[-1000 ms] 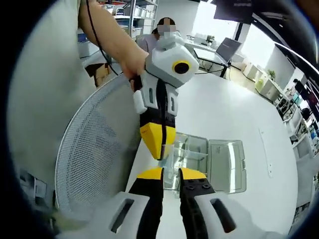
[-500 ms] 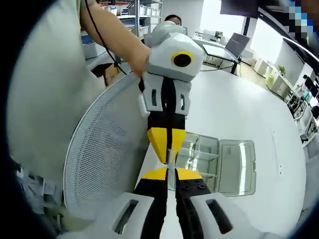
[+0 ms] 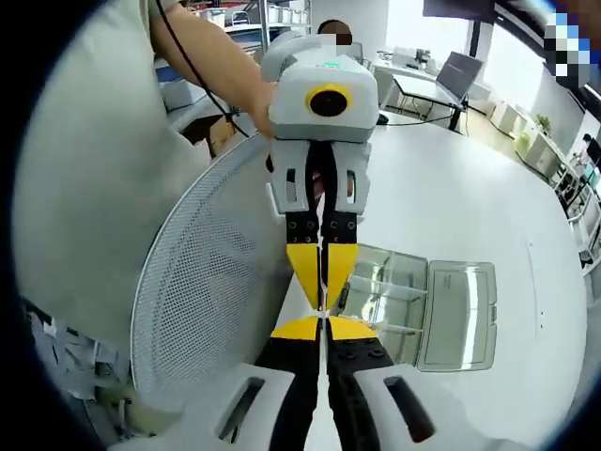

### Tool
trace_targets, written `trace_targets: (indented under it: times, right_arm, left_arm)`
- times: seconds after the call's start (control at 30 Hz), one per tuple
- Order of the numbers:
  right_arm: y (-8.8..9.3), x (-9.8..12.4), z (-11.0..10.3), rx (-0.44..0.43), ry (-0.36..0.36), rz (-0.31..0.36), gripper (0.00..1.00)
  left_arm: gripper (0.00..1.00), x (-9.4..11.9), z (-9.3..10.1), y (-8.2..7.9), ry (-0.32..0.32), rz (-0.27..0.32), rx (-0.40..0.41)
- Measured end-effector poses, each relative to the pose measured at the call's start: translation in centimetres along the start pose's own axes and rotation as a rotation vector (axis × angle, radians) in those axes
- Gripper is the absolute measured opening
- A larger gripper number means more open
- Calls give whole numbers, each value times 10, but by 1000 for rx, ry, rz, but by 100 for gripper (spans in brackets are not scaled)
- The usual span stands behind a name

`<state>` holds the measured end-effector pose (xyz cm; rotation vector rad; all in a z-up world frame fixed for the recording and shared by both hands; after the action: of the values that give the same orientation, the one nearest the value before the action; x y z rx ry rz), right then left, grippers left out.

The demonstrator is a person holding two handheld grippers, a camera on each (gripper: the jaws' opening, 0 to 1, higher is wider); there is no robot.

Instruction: Insert the divider into the dual guide fixture by aligning both edges with the guide slots and pushing it downward to the bottom, including one-sided entry, uneven engagement, binding, and posture correction.

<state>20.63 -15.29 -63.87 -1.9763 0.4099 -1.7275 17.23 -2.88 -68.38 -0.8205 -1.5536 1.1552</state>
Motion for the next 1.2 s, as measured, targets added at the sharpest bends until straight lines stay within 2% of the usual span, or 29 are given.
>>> trace_targets:
  times: [0.4, 0.67, 0.8, 0.9, 0.97, 1.03, 1.17, 1.2]
  right_arm:
    - [-2, -5, -1, -45, -5, -57, 0]
    - [-6, -2, 2, -158, -17, -64, 0]
    - [-6, -3, 3, -236, -41, -65, 0]
    - [-7, -4, 3, -270, -55, -75, 0]
    - [-8, -4, 4, -332, -62, -60, 0]
    - [-9, -2, 7, -392, -74, -54, 0]
    - [-10, -1, 9, -462, -86, -56, 0]
    - [-10, 0, 10, -507, -84, -52, 0]
  left_arm:
    - [0, -3, 5, -5, 10, -48, -117]
    - [0, 0, -1, -3, 3, -21, -64]
    - [0, 1, -2, 0, 16, 0, -3]
    - [3, 1, 0, 0, 14, -4, 3]
    - [6, 1, 0, 3, -8, -28, 46]
    - [11, 3, -1, 6, -10, -27, 41]
    - [8, 6, -1, 4, -17, -34, 25]
    - [8, 7, -1, 2, -21, -35, 17]
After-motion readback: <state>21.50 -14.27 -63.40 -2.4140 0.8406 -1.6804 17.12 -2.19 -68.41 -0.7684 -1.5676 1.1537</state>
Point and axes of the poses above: the point that each gripper's makers call its tool centre point, and the gripper's own axes: x roughly backward along the fingers, z roughly to its right, y roughly out of its underside, the point moved 9 cm from there along x, roughly backward along the fingers, and after that the axes turned 8 degrees about -x, right-handed, at the moved point
